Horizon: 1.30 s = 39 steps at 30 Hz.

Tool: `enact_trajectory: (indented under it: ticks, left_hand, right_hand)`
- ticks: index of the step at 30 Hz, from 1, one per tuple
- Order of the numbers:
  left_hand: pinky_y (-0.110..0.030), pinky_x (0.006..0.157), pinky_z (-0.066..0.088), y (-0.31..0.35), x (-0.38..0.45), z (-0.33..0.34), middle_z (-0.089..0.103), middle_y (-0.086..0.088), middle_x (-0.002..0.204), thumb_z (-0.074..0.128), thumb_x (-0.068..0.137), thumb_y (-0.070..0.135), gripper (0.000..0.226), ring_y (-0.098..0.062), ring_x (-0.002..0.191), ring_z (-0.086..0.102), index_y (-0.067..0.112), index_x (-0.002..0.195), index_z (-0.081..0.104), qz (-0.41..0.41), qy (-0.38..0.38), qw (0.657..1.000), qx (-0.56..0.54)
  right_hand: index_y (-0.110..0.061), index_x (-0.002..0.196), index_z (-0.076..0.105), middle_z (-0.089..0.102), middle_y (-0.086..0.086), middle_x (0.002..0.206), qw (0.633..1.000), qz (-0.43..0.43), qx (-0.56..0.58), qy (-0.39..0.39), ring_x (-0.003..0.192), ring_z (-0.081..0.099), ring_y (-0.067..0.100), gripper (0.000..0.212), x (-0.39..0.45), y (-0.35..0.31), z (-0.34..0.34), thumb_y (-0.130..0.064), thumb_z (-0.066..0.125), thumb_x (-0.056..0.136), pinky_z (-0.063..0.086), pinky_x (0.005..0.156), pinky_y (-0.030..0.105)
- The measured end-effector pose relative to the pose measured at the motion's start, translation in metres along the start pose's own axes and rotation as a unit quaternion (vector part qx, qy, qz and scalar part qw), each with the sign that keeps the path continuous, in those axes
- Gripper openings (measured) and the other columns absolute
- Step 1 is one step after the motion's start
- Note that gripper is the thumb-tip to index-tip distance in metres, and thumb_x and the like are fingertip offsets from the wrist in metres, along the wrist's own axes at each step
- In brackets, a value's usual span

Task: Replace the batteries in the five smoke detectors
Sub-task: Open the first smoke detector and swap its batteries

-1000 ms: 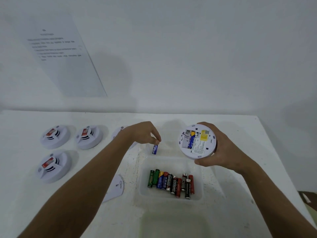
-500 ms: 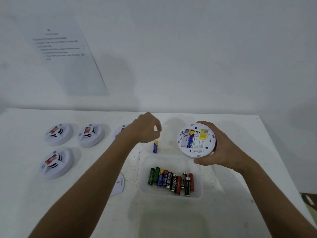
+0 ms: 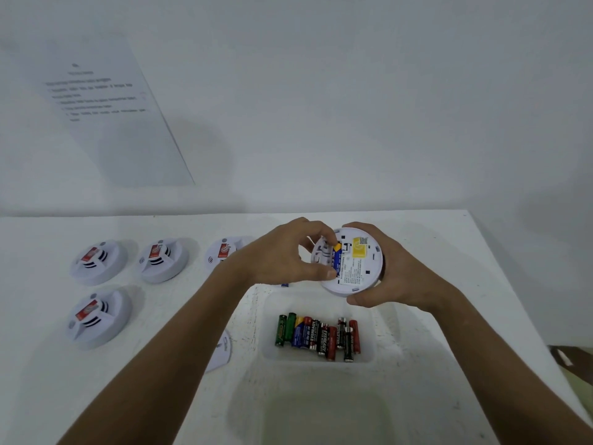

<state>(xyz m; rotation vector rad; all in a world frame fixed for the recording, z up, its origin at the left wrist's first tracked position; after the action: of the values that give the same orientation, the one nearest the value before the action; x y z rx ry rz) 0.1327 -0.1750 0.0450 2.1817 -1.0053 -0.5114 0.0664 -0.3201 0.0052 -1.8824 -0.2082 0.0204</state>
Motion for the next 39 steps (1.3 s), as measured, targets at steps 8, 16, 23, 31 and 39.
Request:
enact_trajectory:
  ticks: [8,16,23,31,39]
  left_hand:
    - [-0.002,0.056,0.041,-0.006,0.000,0.010,0.046,0.001,0.116,0.075,0.082,0.022,0.040,-0.005,0.084,0.053,0.027,0.113,0.050,-0.031,-0.025,0.999,-0.014]
    - [-0.021,0.077,0.049,-0.012,0.004,0.001,0.044,0.002,0.112,0.078,0.079,0.024,0.039,-0.014,0.102,0.051,0.026,0.103,0.048,-0.002,0.009,0.999,0.031]
    - [-0.017,0.069,0.039,-0.010,0.009,-0.006,0.052,0.006,0.096,0.073,0.083,0.031,0.025,-0.004,0.086,0.049,0.022,0.092,0.052,0.016,0.115,0.993,0.018]
    - [-0.025,0.080,0.055,-0.051,0.013,-0.046,0.074,0.001,0.085,0.083,0.074,0.020,0.026,-0.010,0.080,0.070,0.015,0.096,0.071,-0.101,0.230,0.957,-0.142]
    - [-0.046,0.106,0.034,-0.090,0.035,-0.014,0.045,0.001,0.133,0.086,0.065,0.044,0.029,-0.021,0.129,0.037,0.031,0.089,0.076,-0.161,0.054,0.982,0.087]
  right_hand:
    - [-0.031,0.127,0.050,0.061,-0.015,0.116,0.999,-0.005,-0.028,0.028,0.107,0.061,0.007,0.091,0.008,0.003,0.009,-0.004,0.086,0.048,0.053,0.083,0.018]
    - [-0.026,0.131,0.050,0.062,-0.010,0.116,0.999,0.006,-0.035,0.027,0.106,0.063,0.010,0.094,0.017,0.008,0.015,-0.012,0.087,0.046,0.054,0.083,0.021]
    - [-0.027,0.129,0.050,0.062,-0.016,0.113,0.999,0.009,-0.032,0.031,0.103,0.063,0.005,0.090,0.021,0.006,0.013,-0.003,0.084,0.050,0.053,0.080,0.017]
    - [-0.030,0.131,0.050,0.061,-0.015,0.119,0.997,0.025,-0.025,0.066,0.111,0.060,0.004,0.090,0.006,0.007,-0.013,-0.008,0.085,0.052,0.056,0.083,0.022]
    - [-0.034,0.130,0.048,0.060,-0.020,0.119,0.996,0.050,-0.025,0.072,0.114,0.059,0.002,0.091,-0.008,0.018,-0.018,-0.010,0.086,0.051,0.054,0.085,0.018]
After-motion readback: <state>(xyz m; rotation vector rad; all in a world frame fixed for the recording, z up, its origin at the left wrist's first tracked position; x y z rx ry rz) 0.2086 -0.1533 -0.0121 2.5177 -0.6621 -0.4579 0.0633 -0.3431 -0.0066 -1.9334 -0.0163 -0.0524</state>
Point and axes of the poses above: each hand's wrist, its own x-axis towards the middle knuckle, its own z-axis out of the palm, y = z × x, the point moved 7 cm from there along x, towards the middle knuckle
